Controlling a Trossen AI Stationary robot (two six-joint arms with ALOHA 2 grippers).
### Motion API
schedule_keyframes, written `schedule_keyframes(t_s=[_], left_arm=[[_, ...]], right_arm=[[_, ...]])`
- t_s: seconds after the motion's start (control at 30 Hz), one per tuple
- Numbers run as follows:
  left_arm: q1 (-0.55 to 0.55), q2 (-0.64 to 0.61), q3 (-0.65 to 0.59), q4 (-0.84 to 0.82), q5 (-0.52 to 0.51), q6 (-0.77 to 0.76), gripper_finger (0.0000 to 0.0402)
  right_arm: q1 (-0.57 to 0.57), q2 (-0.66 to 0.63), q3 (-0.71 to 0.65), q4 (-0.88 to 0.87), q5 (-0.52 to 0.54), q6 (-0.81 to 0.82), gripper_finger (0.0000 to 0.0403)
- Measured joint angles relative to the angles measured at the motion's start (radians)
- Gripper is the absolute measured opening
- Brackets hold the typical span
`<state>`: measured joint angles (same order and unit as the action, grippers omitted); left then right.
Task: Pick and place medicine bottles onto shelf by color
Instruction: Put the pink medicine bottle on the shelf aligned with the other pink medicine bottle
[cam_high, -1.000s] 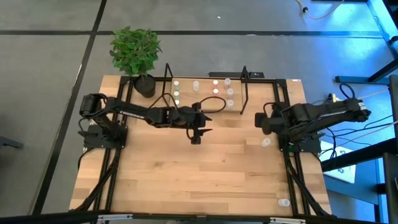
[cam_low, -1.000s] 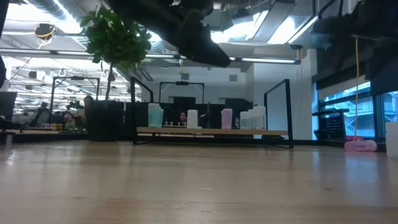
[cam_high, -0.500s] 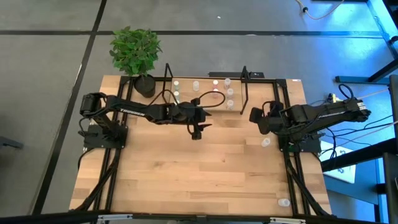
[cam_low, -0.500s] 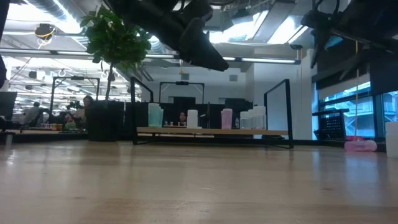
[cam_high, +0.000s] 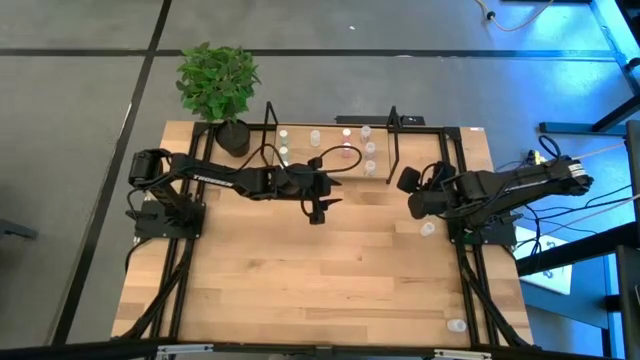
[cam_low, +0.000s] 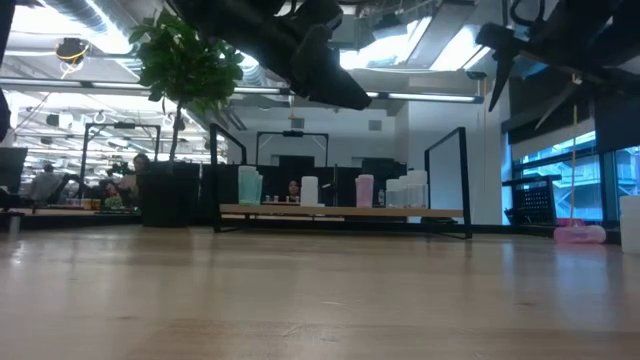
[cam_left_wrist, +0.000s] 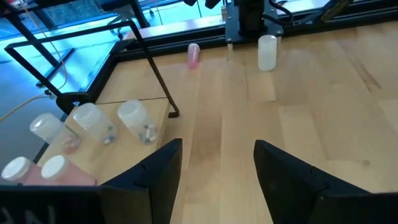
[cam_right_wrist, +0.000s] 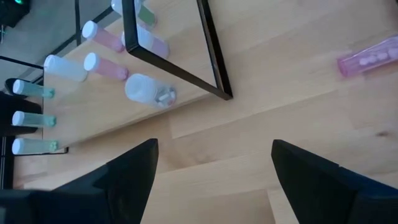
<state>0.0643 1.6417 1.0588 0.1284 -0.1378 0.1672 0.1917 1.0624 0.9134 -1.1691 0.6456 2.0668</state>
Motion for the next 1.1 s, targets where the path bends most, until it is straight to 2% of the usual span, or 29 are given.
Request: schedule_keyframes(t_s=[0.97,1.03,1.1], left_arm=[[0.0,0.0,0.0,0.0,-0.004,-0.001,0.0194],[0.0,0.0,0.0,0.0,-0.004,-0.001,0.0194],[0.0,0.0,0.0,0.0,-0.004,-0.001,0.0194]], right_arm=[[0.0,0.004,0.0,0.002,0.009,-0.007,0.0316],[0.0,0.004,0.0,0.002,-0.004,-0.007,0.0316],[0.0,0.004,0.0,0.005,-0.06,0.025,0.0316]])
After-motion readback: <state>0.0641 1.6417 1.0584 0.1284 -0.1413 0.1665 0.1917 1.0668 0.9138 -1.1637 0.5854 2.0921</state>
